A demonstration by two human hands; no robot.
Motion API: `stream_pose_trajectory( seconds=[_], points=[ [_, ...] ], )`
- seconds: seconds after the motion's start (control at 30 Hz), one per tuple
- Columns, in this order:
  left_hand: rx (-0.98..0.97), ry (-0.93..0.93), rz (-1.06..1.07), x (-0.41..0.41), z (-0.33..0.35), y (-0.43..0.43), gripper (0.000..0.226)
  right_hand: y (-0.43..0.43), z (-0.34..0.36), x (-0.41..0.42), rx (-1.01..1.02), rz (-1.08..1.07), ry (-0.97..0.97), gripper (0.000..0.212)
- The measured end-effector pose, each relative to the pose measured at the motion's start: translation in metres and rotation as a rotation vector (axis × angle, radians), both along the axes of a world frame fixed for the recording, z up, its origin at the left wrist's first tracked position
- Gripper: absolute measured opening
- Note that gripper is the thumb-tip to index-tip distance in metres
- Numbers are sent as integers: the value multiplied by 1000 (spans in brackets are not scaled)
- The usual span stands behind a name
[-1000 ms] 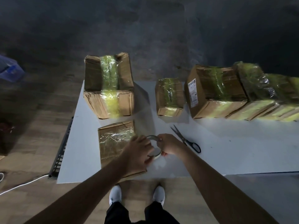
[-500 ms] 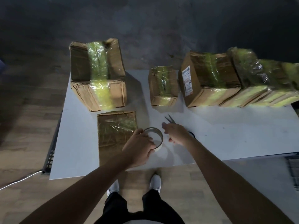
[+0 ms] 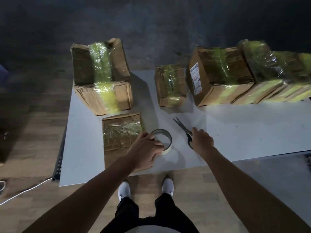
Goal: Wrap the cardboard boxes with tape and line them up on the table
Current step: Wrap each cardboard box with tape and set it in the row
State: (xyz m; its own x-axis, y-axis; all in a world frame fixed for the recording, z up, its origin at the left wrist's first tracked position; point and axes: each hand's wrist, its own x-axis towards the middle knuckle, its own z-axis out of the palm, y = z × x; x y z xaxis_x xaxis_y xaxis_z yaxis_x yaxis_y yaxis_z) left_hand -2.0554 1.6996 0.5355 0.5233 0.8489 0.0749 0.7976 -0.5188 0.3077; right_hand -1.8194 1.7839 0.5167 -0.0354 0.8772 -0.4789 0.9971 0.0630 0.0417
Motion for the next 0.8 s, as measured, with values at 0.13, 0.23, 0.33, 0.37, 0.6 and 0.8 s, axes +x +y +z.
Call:
stream_pose_trajectory(
  seconds=[0.13, 0.23, 0.33, 0.37, 0.6, 0.8],
  points=[
    [-63, 14, -17, -3, -1, -1, 11, 2, 6, -14, -59, 6, 83, 36],
    [-65, 11, -21, -3, 0, -2, 10, 13, 26, -23, -159, 75, 130, 32],
    [-71, 51, -16, -2, -1, -3, 16, 25, 57, -41, -246, 143, 150, 30],
    [-78, 69, -13, -1, 0, -3, 19, 29, 68, -47, -256, 177, 139, 29],
    [-75, 115, -11, 0, 4, -4, 22, 40, 139, -81, -273, 391, 31, 29],
    [-76, 129, -14, 2, 7, -3, 20, 40, 160, -109, -339, 451, -22, 45]
  ],
)
